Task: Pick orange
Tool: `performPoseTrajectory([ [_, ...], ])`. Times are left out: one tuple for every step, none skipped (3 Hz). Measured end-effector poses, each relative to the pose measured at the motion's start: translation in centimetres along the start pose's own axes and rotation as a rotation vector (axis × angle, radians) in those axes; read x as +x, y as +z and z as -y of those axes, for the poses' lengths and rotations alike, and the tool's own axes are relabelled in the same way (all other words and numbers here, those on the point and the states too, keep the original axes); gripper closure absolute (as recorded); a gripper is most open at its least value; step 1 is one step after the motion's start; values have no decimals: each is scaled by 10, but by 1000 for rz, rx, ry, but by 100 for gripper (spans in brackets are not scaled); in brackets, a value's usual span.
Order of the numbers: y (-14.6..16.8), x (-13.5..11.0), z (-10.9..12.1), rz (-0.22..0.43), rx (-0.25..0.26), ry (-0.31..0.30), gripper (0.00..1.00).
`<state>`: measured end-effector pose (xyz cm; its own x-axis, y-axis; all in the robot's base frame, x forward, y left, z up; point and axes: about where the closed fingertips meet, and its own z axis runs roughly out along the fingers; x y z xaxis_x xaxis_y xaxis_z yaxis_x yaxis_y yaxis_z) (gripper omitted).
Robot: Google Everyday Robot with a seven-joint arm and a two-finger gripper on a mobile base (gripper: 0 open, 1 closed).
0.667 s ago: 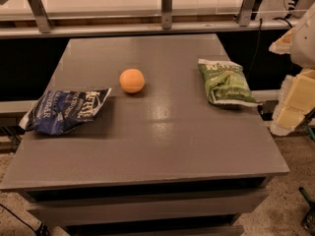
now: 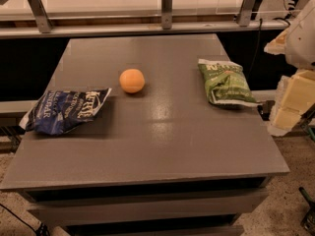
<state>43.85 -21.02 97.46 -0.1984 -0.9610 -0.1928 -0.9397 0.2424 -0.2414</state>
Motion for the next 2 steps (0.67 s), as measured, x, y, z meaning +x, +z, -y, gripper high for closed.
performPoseTrajectory([
  [27,-38,-4,5,-70,-86,0],
  [62,-99,-20,95,-126,-165,0],
])
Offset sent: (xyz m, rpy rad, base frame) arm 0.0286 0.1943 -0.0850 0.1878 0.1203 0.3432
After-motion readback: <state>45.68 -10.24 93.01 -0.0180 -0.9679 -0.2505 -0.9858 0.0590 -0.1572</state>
